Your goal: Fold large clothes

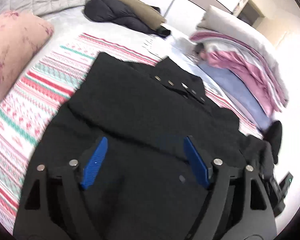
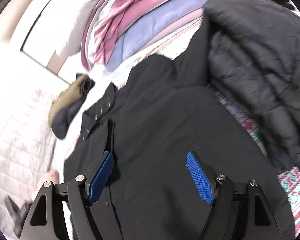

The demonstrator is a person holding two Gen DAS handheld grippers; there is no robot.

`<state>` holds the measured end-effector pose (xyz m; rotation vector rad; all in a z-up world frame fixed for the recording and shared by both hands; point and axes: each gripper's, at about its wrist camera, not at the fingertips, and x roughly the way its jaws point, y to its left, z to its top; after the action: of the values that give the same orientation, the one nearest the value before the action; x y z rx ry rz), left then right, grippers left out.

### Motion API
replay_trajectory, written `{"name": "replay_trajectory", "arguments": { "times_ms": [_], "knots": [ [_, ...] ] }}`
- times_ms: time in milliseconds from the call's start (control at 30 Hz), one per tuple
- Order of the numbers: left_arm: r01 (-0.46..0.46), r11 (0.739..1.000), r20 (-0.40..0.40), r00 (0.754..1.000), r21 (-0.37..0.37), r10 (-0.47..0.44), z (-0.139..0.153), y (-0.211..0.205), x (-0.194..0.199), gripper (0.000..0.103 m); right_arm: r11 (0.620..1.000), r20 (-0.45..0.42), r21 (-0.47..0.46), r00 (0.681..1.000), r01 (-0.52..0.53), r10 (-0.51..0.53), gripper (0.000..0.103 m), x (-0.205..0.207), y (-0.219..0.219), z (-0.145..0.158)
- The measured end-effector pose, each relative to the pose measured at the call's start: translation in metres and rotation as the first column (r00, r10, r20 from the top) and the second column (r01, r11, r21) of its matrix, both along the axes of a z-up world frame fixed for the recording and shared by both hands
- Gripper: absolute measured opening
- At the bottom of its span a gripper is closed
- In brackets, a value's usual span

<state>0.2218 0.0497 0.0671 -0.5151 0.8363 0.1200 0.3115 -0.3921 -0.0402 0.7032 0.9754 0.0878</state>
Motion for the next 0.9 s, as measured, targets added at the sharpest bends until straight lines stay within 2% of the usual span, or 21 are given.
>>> {"name": "replay_trajectory", "arguments": {
  "times_ms": [100,200,333,400,467,567,600,700,800,900],
  "knots": [
    [-0.005,0.998,-0.012,1.000,0.062,0.006,-0.022,-0.013,-0.010,0.081,0.997,0.042,0.079,0.999,0.027,-0.031,0.078,-0.009,-0.024,0.016],
    [-0.017,0.993,-0.048,0.999,0.116,0.023,-0.049,-0.016,-0.003,0.081,0.994,0.099,0.072,0.991,0.080,-0.087,0.080,-0.016,-0.050,0.039],
    [-0.011,0.998,-0.098,0.995,0.057,0.016,-0.068,-0.017,-0.002,0.081,0.981,0.141,0.037,0.970,0.193,-0.196,0.083,0.007,-0.113,0.069],
    [0.000,0.999,-0.110,0.994,0.034,0.004,-0.072,-0.016,-0.002,0.081,0.958,0.153,0.072,0.946,0.278,-0.286,0.083,0.035,-0.154,0.075],
    [0.003,1.000,-0.133,0.991,0.021,-0.001,-0.076,-0.014,-0.001,0.081,0.945,0.125,0.109,0.938,0.310,-0.322,0.083,0.068,-0.183,0.072],
    [-0.033,0.999,-0.153,0.988,-0.020,0.029,-0.083,-0.007,-0.002,0.081,0.915,0.060,0.182,0.924,0.361,-0.377,0.083,0.122,-0.229,0.051],
    [-0.034,0.999,-0.158,0.987,-0.026,0.029,-0.085,-0.006,-0.002,0.081,0.910,0.036,0.171,0.921,0.378,-0.389,0.083,0.135,-0.236,0.043],
    [-0.040,0.999,-0.174,0.984,-0.031,0.034,-0.087,0.000,-0.001,0.081,0.899,-0.060,0.066,0.901,0.433,-0.429,0.083,0.173,-0.252,0.021],
    [-0.045,0.995,-0.190,0.981,-0.085,0.028,-0.089,0.007,-0.003,0.081,0.883,-0.069,0.051,0.884,0.466,-0.462,0.083,0.191,-0.261,0.012],
    [-0.047,0.987,-0.200,0.980,-0.152,0.016,-0.093,0.013,-0.004,0.081,0.879,-0.084,-0.024,0.875,0.476,-0.476,0.081,0.207,-0.259,0.005]
  ]
}}
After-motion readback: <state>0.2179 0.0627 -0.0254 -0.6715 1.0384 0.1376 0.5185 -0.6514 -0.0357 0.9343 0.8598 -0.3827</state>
